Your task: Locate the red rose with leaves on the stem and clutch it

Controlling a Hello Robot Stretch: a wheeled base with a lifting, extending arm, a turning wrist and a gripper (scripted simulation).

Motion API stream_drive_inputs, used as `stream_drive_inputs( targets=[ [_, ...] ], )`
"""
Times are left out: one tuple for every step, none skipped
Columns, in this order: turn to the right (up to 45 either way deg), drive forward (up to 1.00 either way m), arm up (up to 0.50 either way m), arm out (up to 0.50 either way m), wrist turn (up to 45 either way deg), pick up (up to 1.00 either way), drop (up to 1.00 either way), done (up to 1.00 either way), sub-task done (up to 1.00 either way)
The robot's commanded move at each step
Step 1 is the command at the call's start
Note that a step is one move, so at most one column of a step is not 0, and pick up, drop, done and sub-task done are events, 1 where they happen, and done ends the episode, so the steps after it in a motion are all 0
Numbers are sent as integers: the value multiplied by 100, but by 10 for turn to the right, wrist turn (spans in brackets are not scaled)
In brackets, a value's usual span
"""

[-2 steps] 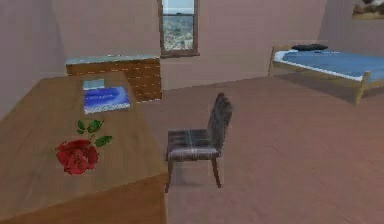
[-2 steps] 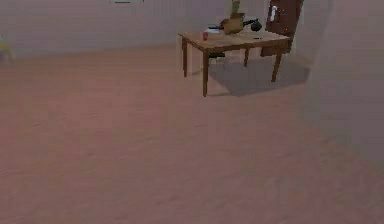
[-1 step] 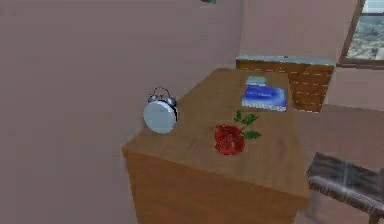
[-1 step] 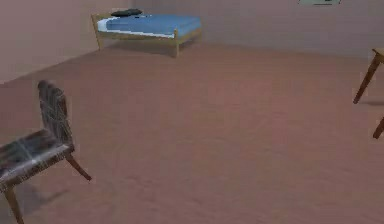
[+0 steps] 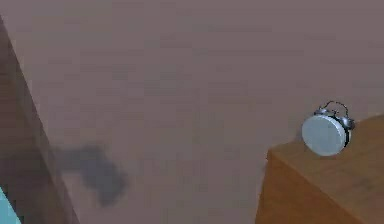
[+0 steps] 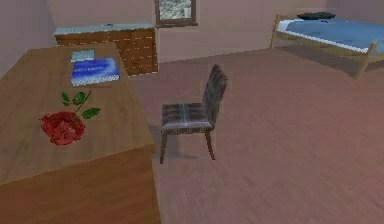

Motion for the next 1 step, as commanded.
stream_drive_inputs(
  targets=[
    [-210,0,0,0,0,0,0,0,0]
  ],
)
